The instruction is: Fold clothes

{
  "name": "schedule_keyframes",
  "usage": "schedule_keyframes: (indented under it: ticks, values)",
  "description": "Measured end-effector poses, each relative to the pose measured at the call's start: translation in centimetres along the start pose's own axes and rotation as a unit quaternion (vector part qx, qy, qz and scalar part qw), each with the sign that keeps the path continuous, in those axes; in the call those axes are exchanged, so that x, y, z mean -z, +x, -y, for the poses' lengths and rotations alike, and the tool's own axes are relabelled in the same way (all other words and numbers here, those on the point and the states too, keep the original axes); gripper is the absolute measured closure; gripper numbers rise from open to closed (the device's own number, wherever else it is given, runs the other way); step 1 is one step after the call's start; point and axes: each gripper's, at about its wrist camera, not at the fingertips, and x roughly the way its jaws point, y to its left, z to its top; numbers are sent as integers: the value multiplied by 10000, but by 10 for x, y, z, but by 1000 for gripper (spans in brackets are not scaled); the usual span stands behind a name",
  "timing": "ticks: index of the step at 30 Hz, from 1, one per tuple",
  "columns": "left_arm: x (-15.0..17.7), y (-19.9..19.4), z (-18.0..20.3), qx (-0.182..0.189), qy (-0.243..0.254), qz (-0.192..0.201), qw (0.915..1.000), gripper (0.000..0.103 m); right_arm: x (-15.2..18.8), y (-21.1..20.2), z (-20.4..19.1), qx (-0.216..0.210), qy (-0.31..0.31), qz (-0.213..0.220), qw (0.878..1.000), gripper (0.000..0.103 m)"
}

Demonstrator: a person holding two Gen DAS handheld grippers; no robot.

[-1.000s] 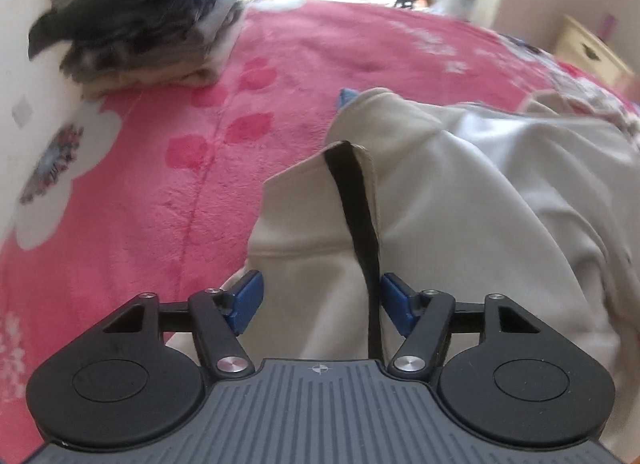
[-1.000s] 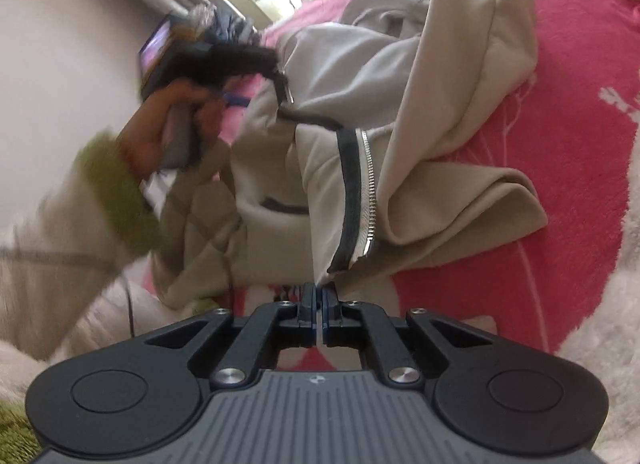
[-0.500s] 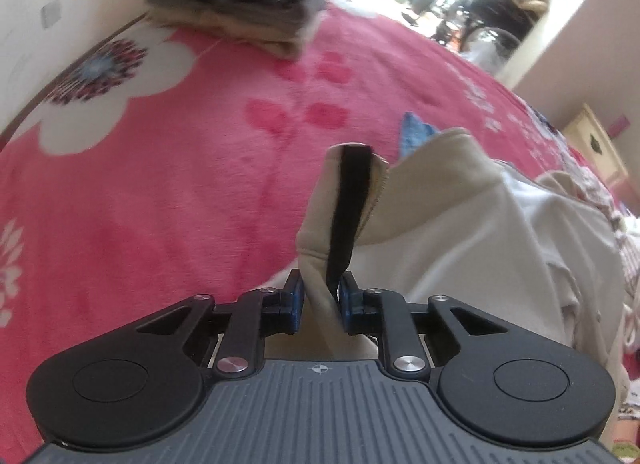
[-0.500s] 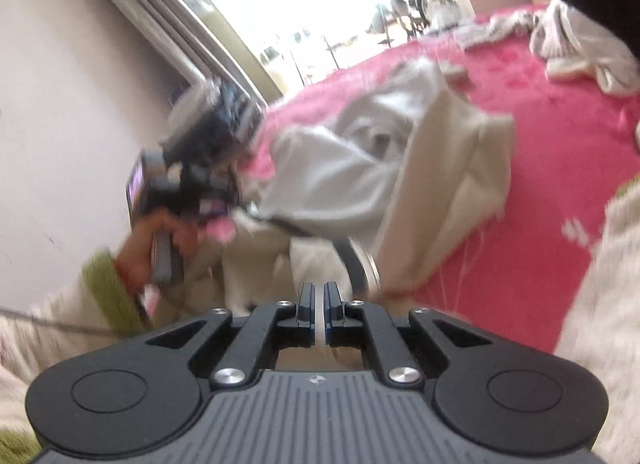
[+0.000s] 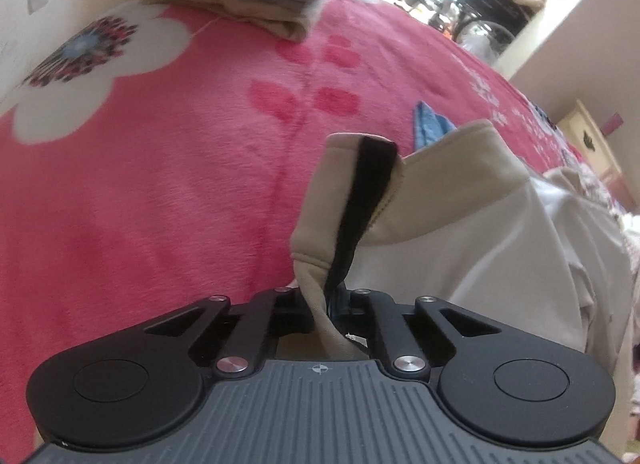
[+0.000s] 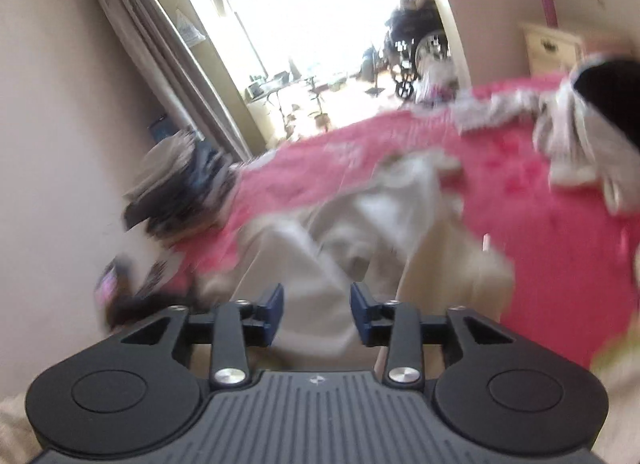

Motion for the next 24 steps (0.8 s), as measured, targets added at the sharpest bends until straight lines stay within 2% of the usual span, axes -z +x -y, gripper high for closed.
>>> schedule_keyframes:
  ticks: [1, 2, 6, 8, 11, 13, 17, 22, 24]
  values:
    - [-1, -2, -5, -24, -45, 31, 10000, 97, -16, 17, 4, 92, -14, 9, 10000, 56]
    - [-2, -3, -10, -47, -87, 60, 9999, 97, -31, 36, 12, 205, 22, 19, 9998, 50]
    - [-2, 5, -19, -25, -164, -8, 9999, 97, -86, 120, 47, 621, 146, -53, 9979, 48]
    - [-3, 7, -19, -8, -143, -15, 9999, 97, -109, 162, 52, 570, -202, -287, 9978, 48]
    - [-6, 9, -21, 33, -131, -71, 9999, 97, -131, 221, 35, 309, -889, -814, 9922, 48]
    - [-8, 10, -25, 105, -175, -122, 9997, 97, -139, 263, 19, 107, -1280, -1193, 9845, 48]
    - [-10, 11, -33, 269, -282, -220, 9990, 96, -141, 331, -3, 81, -1594, -1834, 9700, 48]
    - [-12, 13, -39, 387, -365, -283, 9982, 95, -134, 384, 8, 443, -1170, -2542, 9590, 48]
    - [-12, 14, -40, 421, -393, -304, 9979, 94, -131, 383, 14, 407, -1085, -2731, 9550, 49]
